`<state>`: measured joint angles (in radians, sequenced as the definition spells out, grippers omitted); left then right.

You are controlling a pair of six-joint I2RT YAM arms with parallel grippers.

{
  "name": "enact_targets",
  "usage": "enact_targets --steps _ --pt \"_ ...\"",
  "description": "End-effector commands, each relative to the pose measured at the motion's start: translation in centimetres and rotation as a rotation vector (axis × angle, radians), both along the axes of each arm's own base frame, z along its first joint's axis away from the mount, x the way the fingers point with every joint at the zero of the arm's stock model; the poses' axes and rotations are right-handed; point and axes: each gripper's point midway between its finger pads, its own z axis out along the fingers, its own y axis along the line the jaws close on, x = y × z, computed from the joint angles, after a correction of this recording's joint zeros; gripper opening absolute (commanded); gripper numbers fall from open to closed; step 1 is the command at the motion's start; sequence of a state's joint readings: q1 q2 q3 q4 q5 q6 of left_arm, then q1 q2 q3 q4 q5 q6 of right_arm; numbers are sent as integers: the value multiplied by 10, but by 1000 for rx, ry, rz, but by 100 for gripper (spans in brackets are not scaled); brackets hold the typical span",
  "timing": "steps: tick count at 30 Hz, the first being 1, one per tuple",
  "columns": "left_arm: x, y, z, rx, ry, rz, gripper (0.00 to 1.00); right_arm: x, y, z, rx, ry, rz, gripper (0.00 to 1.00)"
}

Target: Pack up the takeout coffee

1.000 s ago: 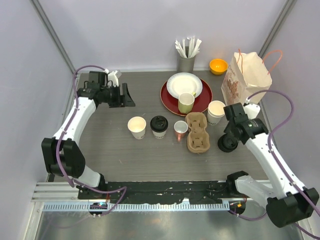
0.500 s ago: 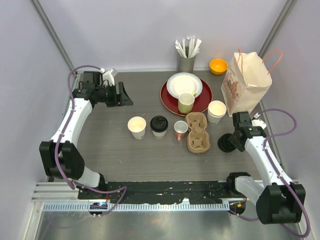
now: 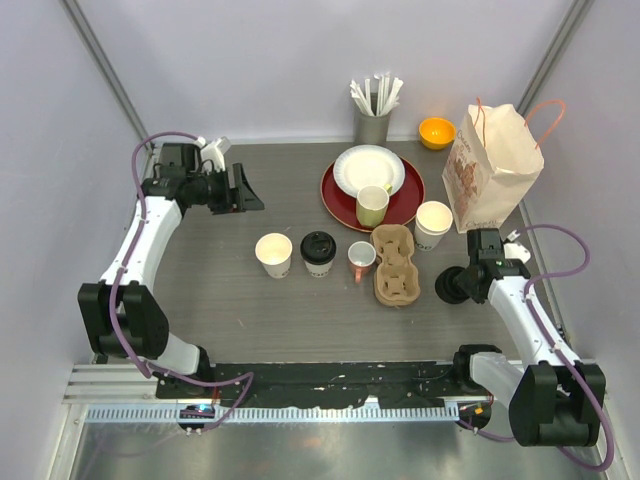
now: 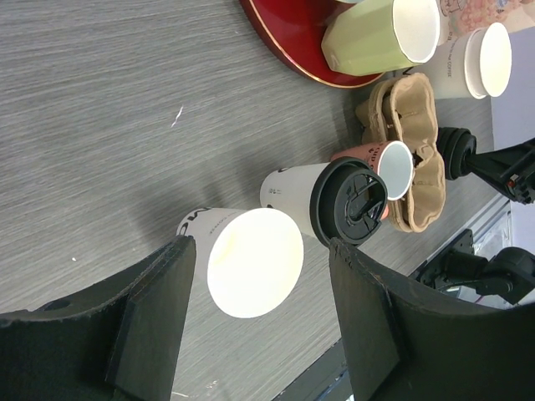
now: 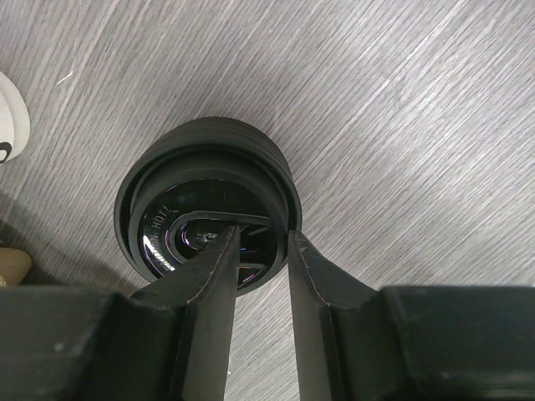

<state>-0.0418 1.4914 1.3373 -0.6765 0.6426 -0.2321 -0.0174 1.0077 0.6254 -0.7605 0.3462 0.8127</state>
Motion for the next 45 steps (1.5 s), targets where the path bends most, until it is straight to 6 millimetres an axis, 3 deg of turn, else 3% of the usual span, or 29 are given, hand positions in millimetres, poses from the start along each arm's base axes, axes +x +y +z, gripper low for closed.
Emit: enact_targets --steps 1,9,17,33,39,40,42,43,45 --pt "3 -1 9 -31 -34 -7 69 5 -2 2 0 -34 -21 35" --pt "2 -1 10 -41 -33 -9 69 2 -3 1 -1 -32 -28 20" --pt "3 -2 10 -50 -32 -13 69 6 -4 12 -11 -59 -25 1" --pt "2 -3 11 -57 -35 -20 69 14 -4 42 -19 -97 10 1" --pt "2 -1 11 -51 -35 -19 69 20 -10 80 -77 -135 65 1" --pt "3 1 11 -49 -36 -14 69 26 -10 96 -88 -162 87 1" --pt "4 3 10 -46 -33 -9 69 27 -6 109 -82 -159 132 1" --pt "5 6 10 -43 -35 -3 69 36 -2 128 -82 -193 161 1" --pt "6 7 9 -34 -37 0 69 43 10 148 -96 -224 234 1"
